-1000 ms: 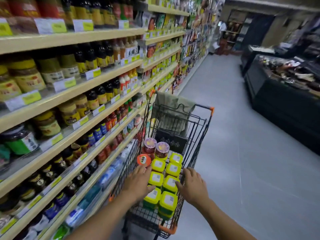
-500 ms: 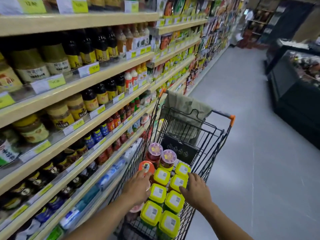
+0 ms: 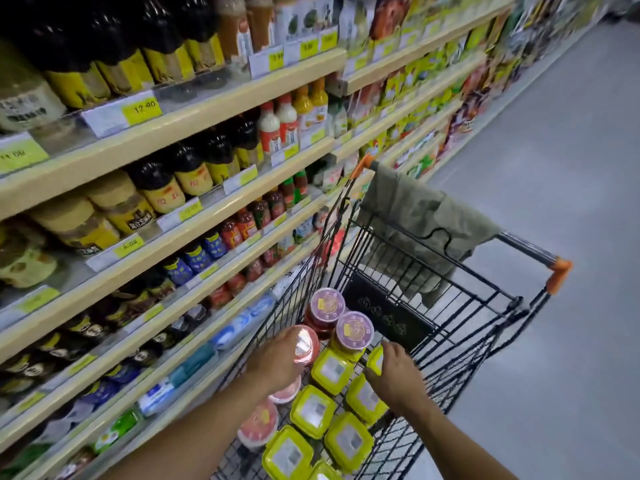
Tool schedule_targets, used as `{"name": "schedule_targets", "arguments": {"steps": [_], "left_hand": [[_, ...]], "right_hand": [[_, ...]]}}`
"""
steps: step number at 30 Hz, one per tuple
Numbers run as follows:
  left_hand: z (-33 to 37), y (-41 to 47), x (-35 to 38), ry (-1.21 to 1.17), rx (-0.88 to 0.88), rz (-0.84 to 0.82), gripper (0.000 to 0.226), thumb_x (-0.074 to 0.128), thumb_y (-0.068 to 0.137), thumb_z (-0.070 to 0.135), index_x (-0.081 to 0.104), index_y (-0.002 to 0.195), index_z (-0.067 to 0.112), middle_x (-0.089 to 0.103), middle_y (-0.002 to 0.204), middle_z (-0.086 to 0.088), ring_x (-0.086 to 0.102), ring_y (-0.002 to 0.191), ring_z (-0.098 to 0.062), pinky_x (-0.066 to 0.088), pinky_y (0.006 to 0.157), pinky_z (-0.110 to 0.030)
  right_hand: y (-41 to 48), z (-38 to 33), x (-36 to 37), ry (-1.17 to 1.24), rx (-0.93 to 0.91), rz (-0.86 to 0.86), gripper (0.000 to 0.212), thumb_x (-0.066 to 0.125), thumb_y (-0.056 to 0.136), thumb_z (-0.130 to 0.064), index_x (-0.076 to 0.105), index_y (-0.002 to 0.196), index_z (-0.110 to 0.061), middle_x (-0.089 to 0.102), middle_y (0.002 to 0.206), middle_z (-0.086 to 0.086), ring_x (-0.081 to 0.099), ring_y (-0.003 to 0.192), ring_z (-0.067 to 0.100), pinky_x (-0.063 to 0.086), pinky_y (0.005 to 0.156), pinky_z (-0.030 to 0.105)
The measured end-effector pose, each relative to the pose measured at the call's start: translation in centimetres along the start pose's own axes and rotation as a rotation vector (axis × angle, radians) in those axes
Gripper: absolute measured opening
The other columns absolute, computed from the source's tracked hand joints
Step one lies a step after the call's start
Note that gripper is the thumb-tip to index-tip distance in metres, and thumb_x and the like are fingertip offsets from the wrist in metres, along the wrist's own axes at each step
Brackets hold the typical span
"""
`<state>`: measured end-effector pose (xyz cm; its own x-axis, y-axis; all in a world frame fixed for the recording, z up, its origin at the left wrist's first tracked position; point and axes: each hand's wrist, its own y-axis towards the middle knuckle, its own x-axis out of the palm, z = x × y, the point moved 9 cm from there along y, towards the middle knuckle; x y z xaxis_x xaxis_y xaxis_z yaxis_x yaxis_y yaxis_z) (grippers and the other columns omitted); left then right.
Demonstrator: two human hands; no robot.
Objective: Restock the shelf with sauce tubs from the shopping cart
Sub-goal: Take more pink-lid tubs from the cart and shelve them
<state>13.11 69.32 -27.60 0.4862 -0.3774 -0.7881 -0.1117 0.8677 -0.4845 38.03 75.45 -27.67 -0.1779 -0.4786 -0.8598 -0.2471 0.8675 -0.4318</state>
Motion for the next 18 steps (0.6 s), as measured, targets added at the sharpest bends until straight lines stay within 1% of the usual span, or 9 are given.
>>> {"name": "schedule_targets", "arguments": {"steps": [2, 5, 8, 10, 12, 14, 15, 16, 18], "left_hand": [[-0.5, 2.1, 0.7, -0.094, -0.057, 0.003, 0.082, 0.070, 0.088, 0.043, 0.027, 0.157, 0.029, 0.036, 0.161, 0.003, 0.046, 0.140, -0.024, 0.045, 0.108, -0.042], [-1.3, 6.6, 2.8, -0.211, -0.158, -0.033, 0.087, 0.069, 0.089, 0.043, 0.023, 0.160, 0.024, 0.030, 0.165, -0.002, 0.041, 0.145, -0.025, 0.040, 0.113, -0.039], [-2.4, 10.7, 4.0, -0.264, -0.247, -0.031, 0.086, 0.068, 0.092, 0.041, 0.021, 0.161, 0.023, 0.030, 0.165, -0.004, 0.044, 0.143, -0.028, 0.042, 0.112, -0.040], [-2.7, 13.2, 4.5, -0.289, -0.255, -0.009, 0.084, 0.069, 0.092, 0.041, 0.023, 0.160, 0.024, 0.034, 0.164, -0.005, 0.045, 0.142, -0.028, 0.044, 0.110, -0.043], [-3.0, 15.1, 4.9, -0.313, -0.273, 0.011, 0.086, 0.072, 0.089, 0.042, 0.024, 0.159, 0.024, 0.037, 0.161, -0.004, 0.049, 0.138, -0.028, 0.047, 0.106, -0.042], [-3.2, 16.4, 5.3, -0.343, -0.283, 0.040, 0.090, 0.075, 0.086, 0.045, 0.024, 0.158, 0.029, 0.047, 0.155, -0.002, 0.059, 0.128, -0.027, 0.051, 0.097, -0.039], [-3.1, 17.0, 5.4, -0.351, -0.268, 0.073, 0.091, 0.077, 0.083, 0.047, 0.025, 0.157, 0.031, 0.053, 0.150, -0.001, 0.063, 0.122, -0.027, 0.053, 0.093, -0.040], [-2.9, 17.5, 5.5, -0.350, -0.241, 0.105, 0.094, 0.078, 0.081, 0.049, 0.025, 0.157, 0.033, 0.056, 0.147, 0.000, 0.064, 0.121, -0.027, 0.055, 0.091, -0.041], [-2.5, 18.1, 5.9, -0.359, -0.192, 0.165, 0.098, 0.081, 0.078, 0.050, 0.027, 0.157, 0.031, 0.054, 0.149, 0.001, 0.062, 0.123, -0.028, 0.055, 0.091, -0.041]], "right_hand": [[1.8, 0.5, 0.6, 0.006, -0.012, -0.033, 0.085, 0.054, 0.094, -0.058, 0.023, 0.157, -0.011, 0.028, 0.161, 0.011, 0.033, 0.145, 0.031, 0.034, 0.115, 0.040], [5.2, 2.1, 2.3, 0.046, -0.003, -0.073, 0.088, 0.057, 0.090, -0.058, 0.025, 0.157, -0.011, 0.031, 0.158, 0.012, 0.036, 0.142, 0.032, 0.036, 0.113, 0.041], [8.2, 3.3, 4.4, 0.080, 0.010, -0.121, 0.091, 0.059, 0.086, -0.058, 0.028, 0.155, -0.009, 0.035, 0.156, 0.012, 0.037, 0.141, 0.031, 0.035, 0.113, 0.039], [10.0, 3.9, 5.7, 0.114, 0.026, -0.140, 0.099, 0.061, 0.080, -0.060, 0.026, 0.155, -0.006, 0.036, 0.155, 0.015, 0.036, 0.142, 0.033, 0.034, 0.114, 0.039], [11.7, 4.0, 6.6, 0.198, 0.042, -0.144, 0.107, 0.070, 0.076, -0.056, 0.020, 0.158, -0.007, 0.033, 0.156, 0.017, 0.035, 0.143, 0.035, 0.036, 0.113, 0.041], [13.3, 3.7, 7.2, 0.302, 0.035, -0.136, 0.112, 0.081, 0.075, -0.047, 0.017, 0.159, -0.010, 0.032, 0.156, 0.015, 0.038, 0.141, 0.034, 0.040, 0.110, 0.042], [14.1, 3.4, 7.3, 0.347, 0.019, -0.133, 0.114, 0.083, 0.073, -0.045, 0.017, 0.159, -0.012, 0.033, 0.155, 0.014, 0.040, 0.140, 0.033, 0.042, 0.109, 0.042], [14.8, 3.1, 7.3, 0.388, 0.005, -0.131, 0.116, 0.084, 0.070, -0.045, 0.018, 0.159, -0.014, 0.034, 0.154, 0.013, 0.042, 0.138, 0.032, 0.044, 0.107, 0.043], [16.0, 2.4, 7.6, 0.446, -0.027, -0.143, 0.119, 0.084, 0.063, -0.050, 0.021, 0.158, -0.017, 0.039, 0.150, 0.009, 0.046, 0.134, 0.028, 0.047, 0.104, 0.044]]}}
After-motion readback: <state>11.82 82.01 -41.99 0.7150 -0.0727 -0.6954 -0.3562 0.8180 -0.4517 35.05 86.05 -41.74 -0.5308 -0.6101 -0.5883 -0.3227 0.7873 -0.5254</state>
